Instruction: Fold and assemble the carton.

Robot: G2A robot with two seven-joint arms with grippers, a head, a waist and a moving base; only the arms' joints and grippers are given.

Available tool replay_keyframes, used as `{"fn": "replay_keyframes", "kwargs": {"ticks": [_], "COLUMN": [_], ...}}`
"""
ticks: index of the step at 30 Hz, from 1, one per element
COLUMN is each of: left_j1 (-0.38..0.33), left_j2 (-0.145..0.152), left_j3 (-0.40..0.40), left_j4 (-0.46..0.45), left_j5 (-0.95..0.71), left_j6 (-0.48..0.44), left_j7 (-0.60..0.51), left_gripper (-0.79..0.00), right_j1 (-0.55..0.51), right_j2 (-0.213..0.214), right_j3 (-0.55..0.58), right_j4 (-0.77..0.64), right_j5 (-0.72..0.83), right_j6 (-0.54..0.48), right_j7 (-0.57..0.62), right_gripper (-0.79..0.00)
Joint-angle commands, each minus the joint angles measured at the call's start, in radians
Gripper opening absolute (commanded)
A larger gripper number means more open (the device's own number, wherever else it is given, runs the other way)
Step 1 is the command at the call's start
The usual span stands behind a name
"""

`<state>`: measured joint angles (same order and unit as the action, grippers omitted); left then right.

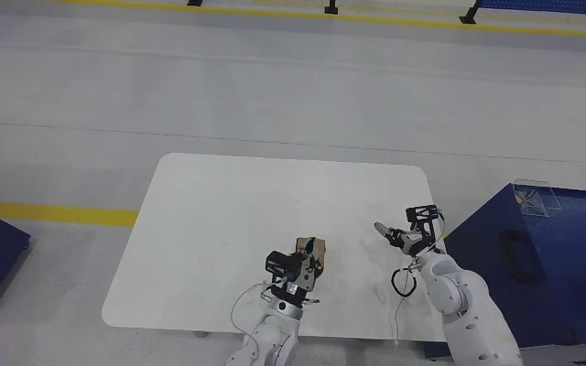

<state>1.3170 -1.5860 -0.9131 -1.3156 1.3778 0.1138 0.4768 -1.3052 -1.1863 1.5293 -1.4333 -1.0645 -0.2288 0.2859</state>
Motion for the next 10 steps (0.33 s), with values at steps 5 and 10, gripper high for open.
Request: {"fn": "replay_keyframes", "kwargs": {"ticks": [5,10], "left_j1": [-0.001,-0.001], "left_j2": [0.000,0.000], "left_j3": [0.000,0.000], "left_j4": [0.001,0.001], "left_j5": [0.000,0.000], "left_j6": [0.000,0.000], "left_j7": [-0.011,-0.011], "left_gripper": [-0.491,-0.208], "right_j1": [0.000,0.000], "right_j2": [0.000,0.000], "right_j3": [0.000,0.000], "right_j4": [0.000,0.000], "right_j5": [0.000,0.000], "right_j6": [0.000,0.000], "right_j7": [0.000,0.000], "right_gripper": [0.000,0.000]}}
